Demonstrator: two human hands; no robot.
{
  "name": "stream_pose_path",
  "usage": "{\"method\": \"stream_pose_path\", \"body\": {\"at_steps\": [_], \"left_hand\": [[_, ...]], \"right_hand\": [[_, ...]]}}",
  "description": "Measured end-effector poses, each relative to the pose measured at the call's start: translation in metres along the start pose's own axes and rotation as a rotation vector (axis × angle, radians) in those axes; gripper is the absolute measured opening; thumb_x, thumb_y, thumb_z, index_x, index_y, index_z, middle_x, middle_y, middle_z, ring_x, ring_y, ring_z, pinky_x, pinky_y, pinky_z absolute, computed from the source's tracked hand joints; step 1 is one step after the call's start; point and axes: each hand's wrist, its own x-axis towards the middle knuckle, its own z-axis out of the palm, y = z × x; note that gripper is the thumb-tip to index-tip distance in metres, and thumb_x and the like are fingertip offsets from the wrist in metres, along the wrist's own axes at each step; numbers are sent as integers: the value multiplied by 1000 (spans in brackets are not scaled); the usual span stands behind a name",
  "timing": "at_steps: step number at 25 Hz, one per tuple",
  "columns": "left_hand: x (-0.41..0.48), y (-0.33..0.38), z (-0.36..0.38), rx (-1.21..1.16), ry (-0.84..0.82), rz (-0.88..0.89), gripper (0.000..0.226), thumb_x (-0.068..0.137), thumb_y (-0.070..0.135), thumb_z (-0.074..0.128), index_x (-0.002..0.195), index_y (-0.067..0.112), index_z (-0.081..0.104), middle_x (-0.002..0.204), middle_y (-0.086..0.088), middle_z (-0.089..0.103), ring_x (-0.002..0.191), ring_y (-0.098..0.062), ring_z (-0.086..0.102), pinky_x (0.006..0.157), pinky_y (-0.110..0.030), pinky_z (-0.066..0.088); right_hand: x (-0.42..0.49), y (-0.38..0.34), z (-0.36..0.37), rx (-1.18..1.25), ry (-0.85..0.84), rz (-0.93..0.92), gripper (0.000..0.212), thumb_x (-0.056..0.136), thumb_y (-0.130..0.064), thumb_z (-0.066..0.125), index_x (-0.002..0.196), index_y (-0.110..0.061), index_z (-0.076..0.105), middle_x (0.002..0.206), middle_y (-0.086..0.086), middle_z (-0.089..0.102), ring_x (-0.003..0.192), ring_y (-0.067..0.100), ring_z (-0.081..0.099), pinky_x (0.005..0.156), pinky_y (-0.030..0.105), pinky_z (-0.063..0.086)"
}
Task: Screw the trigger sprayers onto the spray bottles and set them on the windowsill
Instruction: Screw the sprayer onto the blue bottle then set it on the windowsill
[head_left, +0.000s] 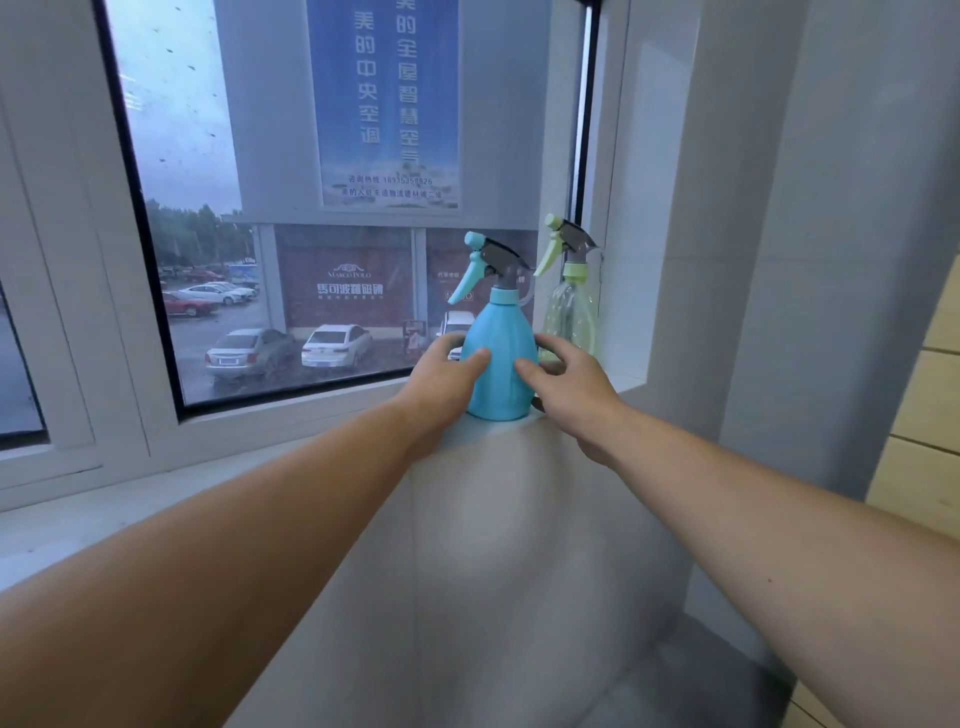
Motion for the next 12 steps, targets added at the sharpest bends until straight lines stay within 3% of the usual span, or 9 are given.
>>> {"method": "stream_pose_path", "body": {"at_steps": [9, 12], "left_hand": [[10, -7, 5, 68, 0, 32, 44, 103, 26, 57, 145, 14, 55, 140, -8, 64, 124, -25, 64, 109, -45, 50], [8, -6, 5, 91, 1, 30, 50, 102, 27, 58, 149, 13, 49, 145, -8, 60, 127, -25, 62, 109, -40, 49]], "right_hand": [[10, 14, -1, -12, 24, 16, 49, 90, -30, 62, 138, -31, 50, 106, 6, 71, 97, 18, 69, 90, 37, 55], [10, 12, -2, -14, 24, 16, 54, 89, -31, 63, 141, -29, 47, 102, 1, 69, 89, 12, 66, 76, 27, 52]]}}
